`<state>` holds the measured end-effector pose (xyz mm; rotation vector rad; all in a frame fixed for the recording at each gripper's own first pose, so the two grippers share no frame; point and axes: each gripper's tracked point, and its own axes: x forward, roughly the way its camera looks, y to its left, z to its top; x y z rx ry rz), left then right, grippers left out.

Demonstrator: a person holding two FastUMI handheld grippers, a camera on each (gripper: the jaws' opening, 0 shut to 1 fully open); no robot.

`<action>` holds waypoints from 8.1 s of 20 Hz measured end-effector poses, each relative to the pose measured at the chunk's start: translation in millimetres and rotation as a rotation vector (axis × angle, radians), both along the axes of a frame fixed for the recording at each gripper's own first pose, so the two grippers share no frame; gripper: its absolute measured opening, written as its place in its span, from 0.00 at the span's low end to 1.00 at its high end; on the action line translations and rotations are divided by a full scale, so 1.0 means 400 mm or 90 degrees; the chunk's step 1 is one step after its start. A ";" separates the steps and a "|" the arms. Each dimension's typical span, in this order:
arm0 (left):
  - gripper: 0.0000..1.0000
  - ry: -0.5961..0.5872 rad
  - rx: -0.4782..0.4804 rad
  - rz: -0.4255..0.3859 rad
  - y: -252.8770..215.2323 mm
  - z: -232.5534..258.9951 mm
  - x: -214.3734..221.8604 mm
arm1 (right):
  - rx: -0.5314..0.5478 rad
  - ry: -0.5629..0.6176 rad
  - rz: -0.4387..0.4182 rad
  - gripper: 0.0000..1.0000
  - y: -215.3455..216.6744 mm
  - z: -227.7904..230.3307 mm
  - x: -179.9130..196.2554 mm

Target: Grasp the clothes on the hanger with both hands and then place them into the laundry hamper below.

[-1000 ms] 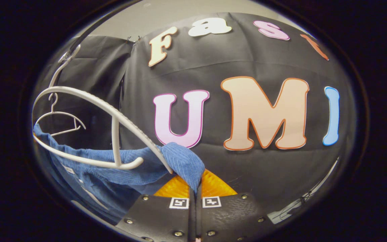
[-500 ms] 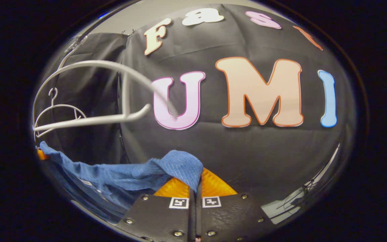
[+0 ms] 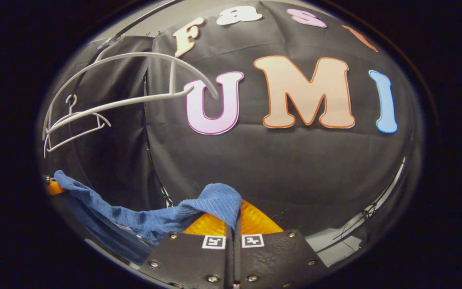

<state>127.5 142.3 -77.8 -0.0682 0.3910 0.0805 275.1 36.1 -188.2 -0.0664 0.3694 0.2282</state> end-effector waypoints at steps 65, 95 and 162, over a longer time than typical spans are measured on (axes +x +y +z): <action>0.04 0.050 -0.006 -0.244 -0.555 -0.317 0.393 | 0.070 0.221 -0.182 0.02 -0.046 -0.269 -0.040; 0.07 0.473 -0.055 -0.255 -0.575 -0.894 0.278 | -0.011 0.491 -0.286 0.04 -0.076 -0.833 -0.084; 0.92 -0.180 0.029 -0.081 -0.364 0.444 -0.109 | 0.069 -0.128 -0.148 1.00 -0.012 0.478 -0.598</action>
